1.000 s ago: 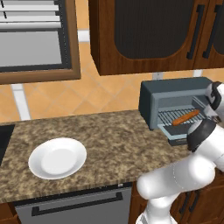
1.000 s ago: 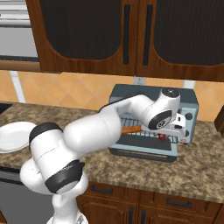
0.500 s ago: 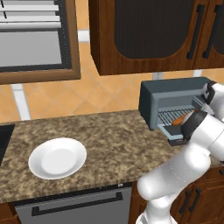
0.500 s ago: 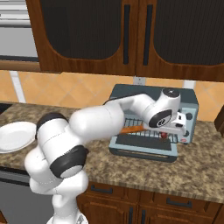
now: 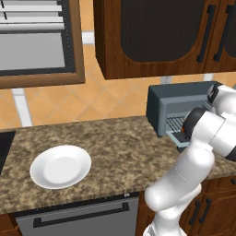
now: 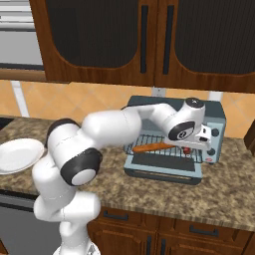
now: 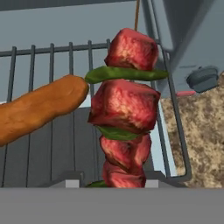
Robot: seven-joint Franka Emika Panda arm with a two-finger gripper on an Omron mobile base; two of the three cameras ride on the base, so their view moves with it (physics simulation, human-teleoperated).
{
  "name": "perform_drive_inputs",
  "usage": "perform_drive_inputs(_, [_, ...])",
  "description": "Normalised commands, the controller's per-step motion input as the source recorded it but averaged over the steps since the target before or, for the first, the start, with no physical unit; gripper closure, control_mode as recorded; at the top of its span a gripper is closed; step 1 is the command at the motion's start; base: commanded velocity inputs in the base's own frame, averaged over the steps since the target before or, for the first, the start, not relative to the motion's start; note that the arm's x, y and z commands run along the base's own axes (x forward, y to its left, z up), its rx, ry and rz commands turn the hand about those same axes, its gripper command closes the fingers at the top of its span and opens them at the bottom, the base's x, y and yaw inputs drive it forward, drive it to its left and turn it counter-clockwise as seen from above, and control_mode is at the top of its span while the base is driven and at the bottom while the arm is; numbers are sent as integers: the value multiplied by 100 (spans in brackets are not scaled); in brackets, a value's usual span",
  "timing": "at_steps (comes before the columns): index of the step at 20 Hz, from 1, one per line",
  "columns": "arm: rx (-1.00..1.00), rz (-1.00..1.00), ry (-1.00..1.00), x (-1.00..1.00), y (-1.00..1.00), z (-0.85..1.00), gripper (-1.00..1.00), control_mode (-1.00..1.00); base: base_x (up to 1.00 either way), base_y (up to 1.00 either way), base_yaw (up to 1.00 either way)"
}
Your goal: Pick up the kebab skewer and baguette bread, and place them inside the toaster oven. Close the toaster oven door and start by setting the timer.
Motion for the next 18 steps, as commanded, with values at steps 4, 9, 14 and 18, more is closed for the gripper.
perform_drive_inputs(4, [0, 0, 0, 3, -1, -16, 100, -100, 0, 0, 0])
perform_drive_inputs(9, [1, 0, 0, 2, -8, -11, 100, -100, 0, 0, 0])
perform_drive_inputs(14, [1, 0, 0, 7, -1, -11, 100, -100, 0, 0, 0])
perform_drive_inputs(18, [1, 0, 0, 7, -1, -16, 100, -100, 0, 0, 0])
